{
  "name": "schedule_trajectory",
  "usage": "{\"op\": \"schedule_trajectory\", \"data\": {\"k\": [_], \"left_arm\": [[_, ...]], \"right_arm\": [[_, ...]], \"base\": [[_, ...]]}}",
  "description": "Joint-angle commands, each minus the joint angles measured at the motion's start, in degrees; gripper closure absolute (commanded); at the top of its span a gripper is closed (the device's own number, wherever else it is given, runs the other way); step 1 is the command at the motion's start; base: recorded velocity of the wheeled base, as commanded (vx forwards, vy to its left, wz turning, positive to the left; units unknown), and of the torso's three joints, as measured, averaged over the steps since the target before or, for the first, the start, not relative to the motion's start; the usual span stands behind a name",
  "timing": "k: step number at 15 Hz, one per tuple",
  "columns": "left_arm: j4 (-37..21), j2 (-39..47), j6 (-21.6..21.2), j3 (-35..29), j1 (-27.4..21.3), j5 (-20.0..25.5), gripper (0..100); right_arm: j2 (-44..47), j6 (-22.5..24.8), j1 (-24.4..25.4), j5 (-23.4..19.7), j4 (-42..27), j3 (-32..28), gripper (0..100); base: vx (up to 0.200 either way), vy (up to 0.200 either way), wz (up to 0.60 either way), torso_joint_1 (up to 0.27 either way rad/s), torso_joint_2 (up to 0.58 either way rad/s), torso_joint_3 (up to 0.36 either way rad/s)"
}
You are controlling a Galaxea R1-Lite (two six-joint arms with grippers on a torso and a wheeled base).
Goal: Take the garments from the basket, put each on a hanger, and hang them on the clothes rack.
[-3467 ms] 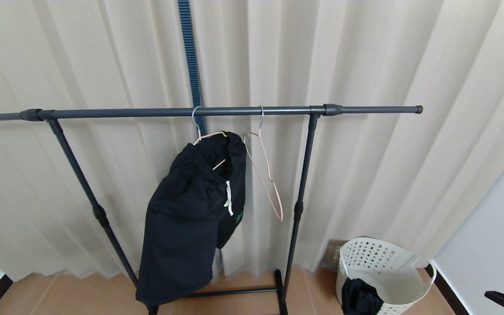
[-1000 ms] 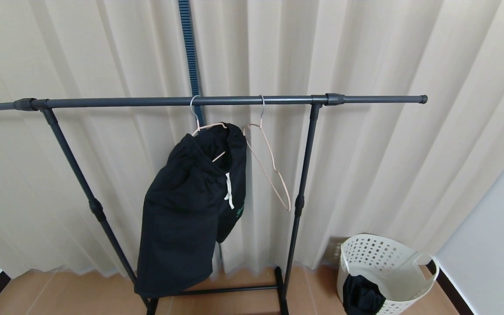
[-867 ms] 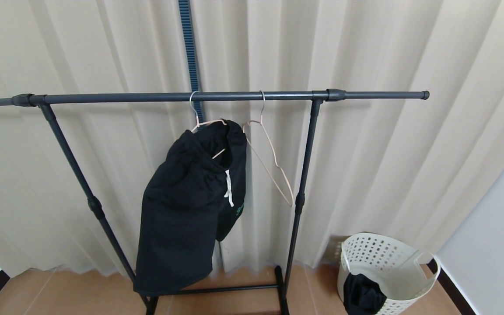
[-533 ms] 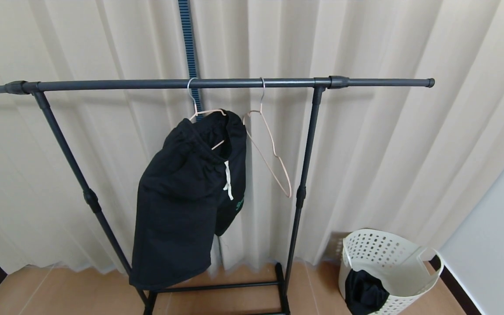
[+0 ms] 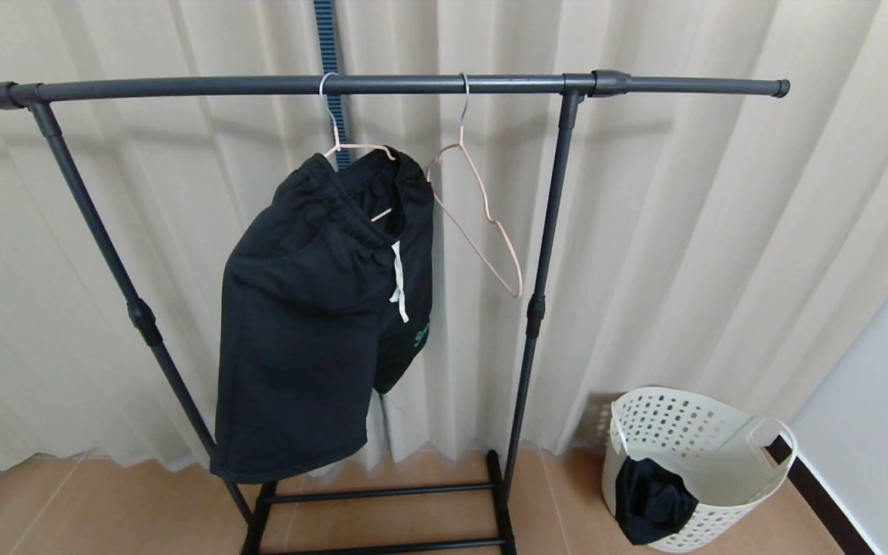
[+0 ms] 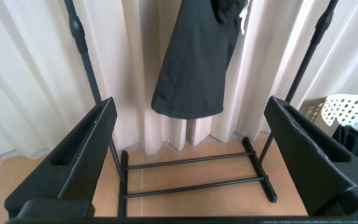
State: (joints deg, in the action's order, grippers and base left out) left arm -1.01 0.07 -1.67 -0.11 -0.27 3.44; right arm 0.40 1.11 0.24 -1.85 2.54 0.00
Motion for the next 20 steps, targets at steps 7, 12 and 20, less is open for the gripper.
{"op": "schedule_trajectory", "data": {"k": [7, 12, 20], "left_arm": [[0.0, 0.0, 0.0, -0.1, 0.0, 0.0, 0], [0.0, 0.0, 0.0, 0.0, 0.0, 0.0, 0], [0.0, 0.0, 0.0, -0.1, 0.0, 0.0, 0]], "right_arm": [[0.1, 0.0, 0.0, 0.0, 0.0, 0.0, 0], [0.1, 0.0, 0.0, -0.1, 0.0, 0.0, 0], [0.1, -0.1, 0.0, 0.0, 0.0, 0.0, 0]], "base": [[0.000, 0.000, 0.00, -0.179, 0.51, 0.329], [0.000, 0.000, 0.00, -0.128, 0.48, 0.346], [0.000, 0.000, 0.00, -0.058, 0.44, 0.377]]}}
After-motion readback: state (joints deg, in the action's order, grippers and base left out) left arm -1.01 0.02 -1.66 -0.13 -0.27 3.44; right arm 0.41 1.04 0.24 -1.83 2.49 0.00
